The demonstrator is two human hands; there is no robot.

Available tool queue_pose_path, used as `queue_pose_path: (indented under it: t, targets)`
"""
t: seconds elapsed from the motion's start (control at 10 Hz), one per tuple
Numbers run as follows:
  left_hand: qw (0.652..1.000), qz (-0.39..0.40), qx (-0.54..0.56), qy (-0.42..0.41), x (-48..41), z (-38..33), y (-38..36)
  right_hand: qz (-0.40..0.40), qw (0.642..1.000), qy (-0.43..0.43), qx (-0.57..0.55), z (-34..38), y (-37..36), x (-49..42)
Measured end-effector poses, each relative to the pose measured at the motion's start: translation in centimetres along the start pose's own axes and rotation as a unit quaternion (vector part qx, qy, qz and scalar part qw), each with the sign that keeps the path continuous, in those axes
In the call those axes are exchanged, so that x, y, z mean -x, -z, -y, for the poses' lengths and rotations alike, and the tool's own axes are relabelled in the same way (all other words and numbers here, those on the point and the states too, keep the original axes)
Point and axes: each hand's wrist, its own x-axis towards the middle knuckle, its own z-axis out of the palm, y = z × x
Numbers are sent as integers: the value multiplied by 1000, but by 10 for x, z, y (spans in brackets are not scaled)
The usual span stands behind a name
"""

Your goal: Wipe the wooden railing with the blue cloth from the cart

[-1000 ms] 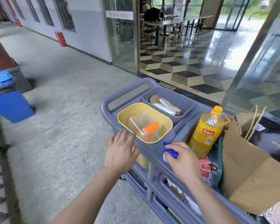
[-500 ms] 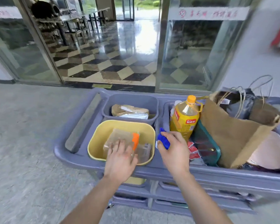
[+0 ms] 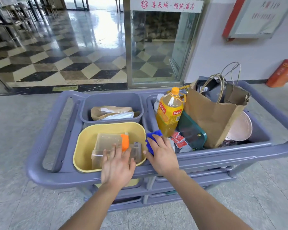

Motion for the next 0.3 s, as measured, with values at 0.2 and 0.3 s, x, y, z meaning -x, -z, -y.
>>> queue_pose_path:
  t: [0.2,0.3]
  targets:
    - [999,-17,30,3,4,-6,5,-4,996,-42,-80,-2,19,19]
    - [996,-61,55,-15,2,-19,21,-32,994,-55,-94,-20,40,33]
